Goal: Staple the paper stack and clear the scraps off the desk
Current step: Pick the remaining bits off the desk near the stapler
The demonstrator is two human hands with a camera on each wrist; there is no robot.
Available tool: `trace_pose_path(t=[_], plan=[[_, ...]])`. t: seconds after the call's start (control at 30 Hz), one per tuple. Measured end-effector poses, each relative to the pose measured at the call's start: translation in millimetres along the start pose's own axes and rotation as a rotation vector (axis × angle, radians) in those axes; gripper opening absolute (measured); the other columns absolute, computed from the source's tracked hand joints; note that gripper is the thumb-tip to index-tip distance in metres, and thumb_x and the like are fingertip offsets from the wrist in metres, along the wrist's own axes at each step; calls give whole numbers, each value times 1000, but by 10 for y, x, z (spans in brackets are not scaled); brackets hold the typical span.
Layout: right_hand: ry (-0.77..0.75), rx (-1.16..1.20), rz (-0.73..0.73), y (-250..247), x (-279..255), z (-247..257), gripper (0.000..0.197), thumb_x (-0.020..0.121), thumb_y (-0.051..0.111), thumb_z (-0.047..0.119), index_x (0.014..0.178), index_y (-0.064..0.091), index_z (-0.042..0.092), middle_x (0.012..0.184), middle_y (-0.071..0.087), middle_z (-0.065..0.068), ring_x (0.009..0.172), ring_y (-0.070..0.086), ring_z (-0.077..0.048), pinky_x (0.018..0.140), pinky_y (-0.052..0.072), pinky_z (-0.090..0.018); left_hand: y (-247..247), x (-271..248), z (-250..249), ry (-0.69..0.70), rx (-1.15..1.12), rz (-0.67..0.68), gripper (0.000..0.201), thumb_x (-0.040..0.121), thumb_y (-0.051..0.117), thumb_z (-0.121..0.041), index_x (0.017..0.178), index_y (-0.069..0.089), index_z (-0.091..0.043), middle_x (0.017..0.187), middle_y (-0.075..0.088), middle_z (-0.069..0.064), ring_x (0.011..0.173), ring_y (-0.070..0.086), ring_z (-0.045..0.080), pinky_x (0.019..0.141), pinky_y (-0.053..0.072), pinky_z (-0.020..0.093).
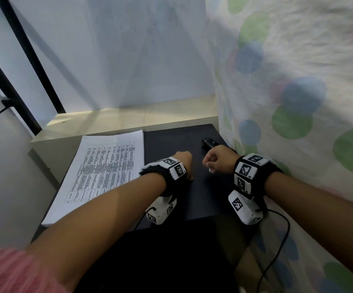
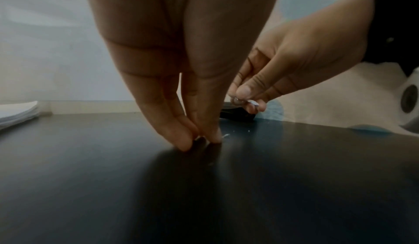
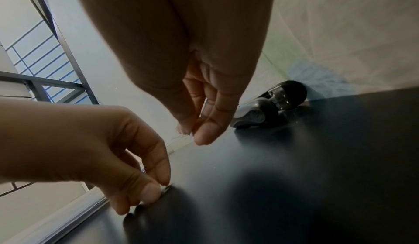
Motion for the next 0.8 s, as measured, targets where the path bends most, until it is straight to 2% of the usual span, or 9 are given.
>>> trace_pose_path(t=[0.1, 0.17, 0.27, 0.37, 0.47, 0.57, 0.63, 0.73, 0.8], plan=[[-3, 5, 2, 0, 5, 11, 28, 87, 58, 7, 65, 56, 24, 57, 59, 4, 55, 57, -3, 67, 46, -18, -5, 10, 6, -7, -31, 5, 29, 75, 76, -23, 93, 58, -9, 110, 69, 15, 98, 69, 30, 85, 57, 36], [-3, 4, 4, -4, 3, 8, 27, 87, 58, 7, 65, 57, 24, 58, 59, 4, 55, 56, -3, 66, 45, -17, -9, 14, -21, 2, -26, 19, 22, 76, 75, -18, 82, 56, -10, 108, 70, 16, 96, 70, 30, 84, 58, 37], [0, 16, 13, -11, -3, 4, 29, 87, 58, 7, 64, 56, 24, 58, 59, 3, 54, 56, -3, 66, 45, -16, -22, 14, -50, 7, -18, 25, 26, 76, 74, -13, 68, 49, -12, 109, 69, 16, 96, 70, 31, 84, 58, 38], [9, 28, 16, -23, -2, 0, 29, 87, 57, 5, 64, 56, 23, 58, 59, 2, 55, 56, -5, 76, 47, -24, -30, 23, -63, -3, -24, 42, 27, 78, 72, -13, 71, 46, -10, 113, 67, 17, 100, 68, 32, 87, 57, 38], [10, 34, 15, -35, 14, -27, 30, 86, 58, 5, 64, 55, 25, 58, 59, 2, 56, 57, -5, 82, 49, -28, -29, 42, -76, -7, -26, 45, 37, 79, 72, -17, 63, 39, -14, 112, 66, 17, 100, 68, 32, 87, 57, 37], [11, 38, 8, -36, 32, -55, 31, 86, 59, 6, 63, 56, 26, 58, 60, 1, 54, 58, -2, 82, 50, -29, -28, 53, -99, -11, -37, 40, 38, 79, 73, -22, 62, 39, -15, 95, 63, 14, 96, 69, 31, 86, 58, 39], [9, 41, 3, -36, 40, -58, 31, 86, 59, 6, 63, 56, 26, 58, 60, 2, 47, 58, 3, 80, 49, -26, -30, 56, -115, -10, -37, 39, 38, 78, 72, -22, 63, 39, -15, 90, 59, 11, 95, 69, 32, 85, 58, 39], [9, 40, 4, -32, 47, -54, 30, 86, 59, 7, 63, 56, 26, 58, 60, 3, 51, 57, 2, 81, 49, -27, -41, 47, -143, 9, -10, 29, 37, 80, 70, -19, 62, 38, -14, 92, 63, 14, 96, 69, 32, 81, 57, 35], [8, 35, 3, -31, 48, -62, 31, 86, 59, 7, 63, 56, 26, 57, 60, 4, 45, 56, 5, 81, 49, -27, -49, 42, -168, 26, 22, 22, 38, 81, 69, -18, 60, 37, -13, 99, 67, 17, 97, 68, 32, 76, 54, 33]])
Point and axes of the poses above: each hand's wrist, its own x-axis towards the middle knuckle, its own y-axis out of the palm, z = x × y, the point moved 3 cm from there along x, towards the middle knuckle
